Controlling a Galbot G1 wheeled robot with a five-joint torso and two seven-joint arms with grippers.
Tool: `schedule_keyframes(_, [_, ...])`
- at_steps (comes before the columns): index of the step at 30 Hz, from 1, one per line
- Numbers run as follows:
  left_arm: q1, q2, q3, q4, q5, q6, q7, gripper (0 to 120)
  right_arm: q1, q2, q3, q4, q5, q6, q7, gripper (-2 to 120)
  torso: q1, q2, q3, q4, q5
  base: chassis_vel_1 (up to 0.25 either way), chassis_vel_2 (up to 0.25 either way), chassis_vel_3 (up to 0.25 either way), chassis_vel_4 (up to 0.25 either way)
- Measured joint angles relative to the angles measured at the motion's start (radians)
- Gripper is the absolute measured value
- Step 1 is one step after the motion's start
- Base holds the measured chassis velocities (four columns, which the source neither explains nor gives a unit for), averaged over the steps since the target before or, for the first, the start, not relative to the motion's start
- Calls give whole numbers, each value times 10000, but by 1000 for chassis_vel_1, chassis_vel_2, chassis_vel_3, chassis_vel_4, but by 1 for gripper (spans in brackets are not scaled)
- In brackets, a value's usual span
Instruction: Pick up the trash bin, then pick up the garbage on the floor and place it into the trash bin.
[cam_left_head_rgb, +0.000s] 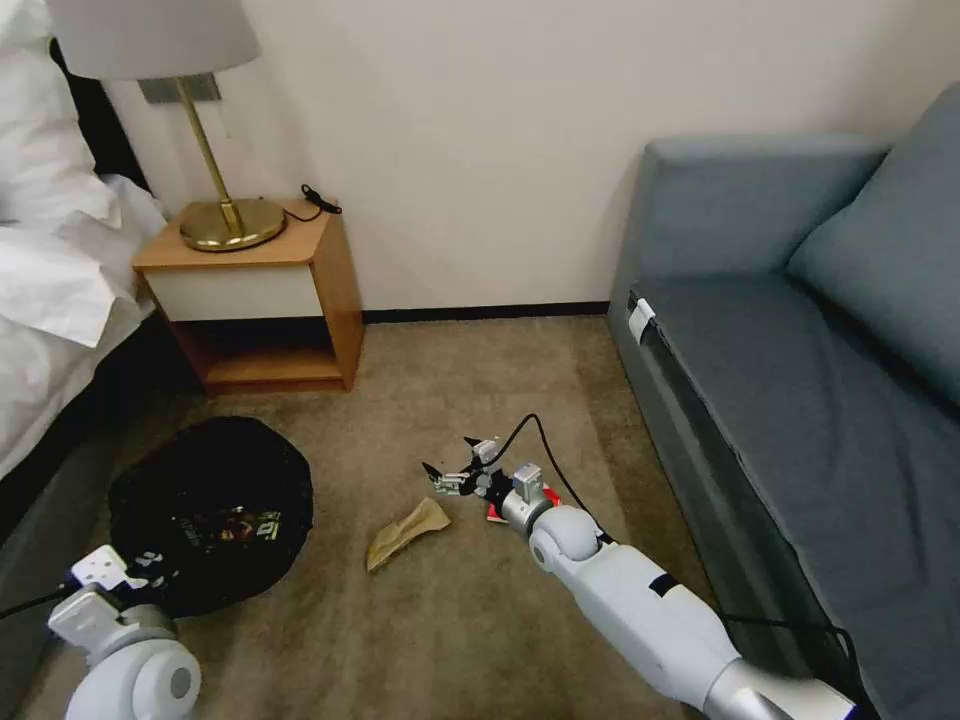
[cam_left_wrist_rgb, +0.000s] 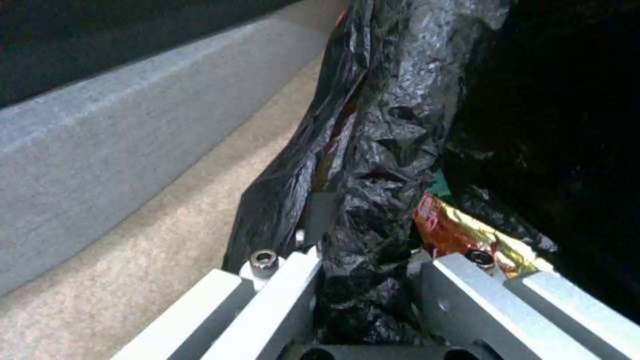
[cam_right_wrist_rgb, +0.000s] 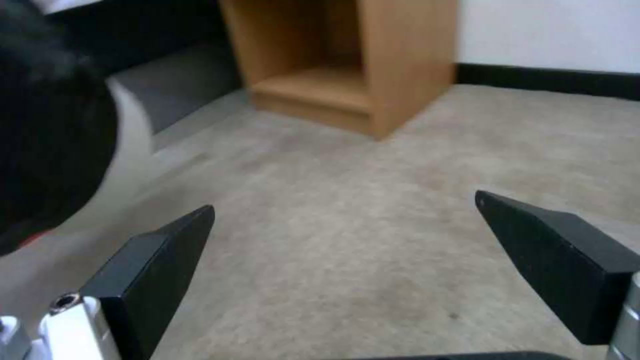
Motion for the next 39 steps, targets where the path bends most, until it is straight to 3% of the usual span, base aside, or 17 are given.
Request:
schedule_keyframes(5, [114, 84, -126, 45, -37, -89, -34, 0, 693, 369, -153, -855, -592, -310, -1361, 100, -1, 0, -1, 4, 0, 0, 0, 0, 0])
schedule_keyframes(12, [206, 129, -265, -34, -338, -174, -218, 0, 1816, 1687, 463, -3060, -3840, -337, -4386, 100, -1, 0, 0, 3, -1, 0, 0, 0, 0])
schedule_keyframes(17, [278, 75, -284, -113, -386, -176, -239, 0, 2262, 2370, 996, -4172, -5480, -23, -5495, 100, 0, 0, 0, 3, -2, 0, 0, 0, 0])
schedule_keyframes(23, [307, -26, -286, -173, -385, -177, -251, 0, 2408, 2717, 1195, -5091, -6495, 462, -5375, 100, -1, 0, 0, 5, 0, 0, 0, 0, 0])
schedule_keyframes(30, [383, -174, -272, -373, -339, -157, -277, 0, 2141, 2707, 1498, -6139, -7800, 1097, -3812, 100, -1, 0, 0, 1, 0, 0, 0, 0, 0])
schedule_keyframes(39, [478, -208, -292, -465, -355, -145, -277, 0, 1820, 2689, 1474, -6169, -7550, 1292, -3202, 100, 0, 1, 0, 2, 1, 0, 0, 0, 0])
